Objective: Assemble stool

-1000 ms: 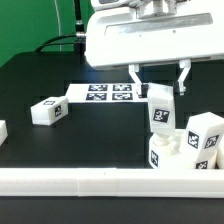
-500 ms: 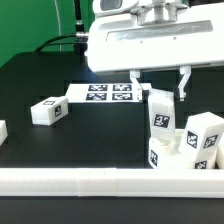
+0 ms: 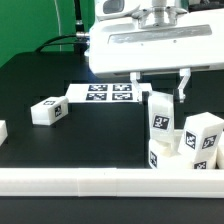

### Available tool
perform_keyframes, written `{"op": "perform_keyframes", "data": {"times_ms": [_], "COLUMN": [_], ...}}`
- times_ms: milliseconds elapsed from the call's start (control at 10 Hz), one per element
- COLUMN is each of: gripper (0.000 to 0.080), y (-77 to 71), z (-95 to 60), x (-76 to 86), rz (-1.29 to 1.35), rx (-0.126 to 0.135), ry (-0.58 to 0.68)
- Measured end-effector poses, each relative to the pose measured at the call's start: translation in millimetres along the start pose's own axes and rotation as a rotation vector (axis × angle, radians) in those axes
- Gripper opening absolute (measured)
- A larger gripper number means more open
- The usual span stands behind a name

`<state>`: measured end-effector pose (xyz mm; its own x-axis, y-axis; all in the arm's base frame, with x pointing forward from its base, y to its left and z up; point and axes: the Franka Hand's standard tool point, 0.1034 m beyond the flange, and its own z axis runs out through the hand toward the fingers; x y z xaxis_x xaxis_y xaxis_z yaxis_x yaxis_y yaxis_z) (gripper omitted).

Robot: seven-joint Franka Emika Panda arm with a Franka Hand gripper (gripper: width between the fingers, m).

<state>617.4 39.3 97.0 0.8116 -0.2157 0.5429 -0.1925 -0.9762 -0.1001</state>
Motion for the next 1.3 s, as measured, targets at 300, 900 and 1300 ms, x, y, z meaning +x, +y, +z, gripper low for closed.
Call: {"op": "perform_keyframes", "data": {"times_ms": [300, 900, 1300], "gripper": [0.0434, 0.0649, 0.0649], "y": [0.3, 1.3, -4.5], "z": [0.4, -2.5, -22.3], "x": [-0.1, 3.4, 19.4], "rz": [-0.002, -0.005, 0.002], "rx": [0.0, 0.0, 0.018], "ry": [-0.001, -0.001, -0.032]}}
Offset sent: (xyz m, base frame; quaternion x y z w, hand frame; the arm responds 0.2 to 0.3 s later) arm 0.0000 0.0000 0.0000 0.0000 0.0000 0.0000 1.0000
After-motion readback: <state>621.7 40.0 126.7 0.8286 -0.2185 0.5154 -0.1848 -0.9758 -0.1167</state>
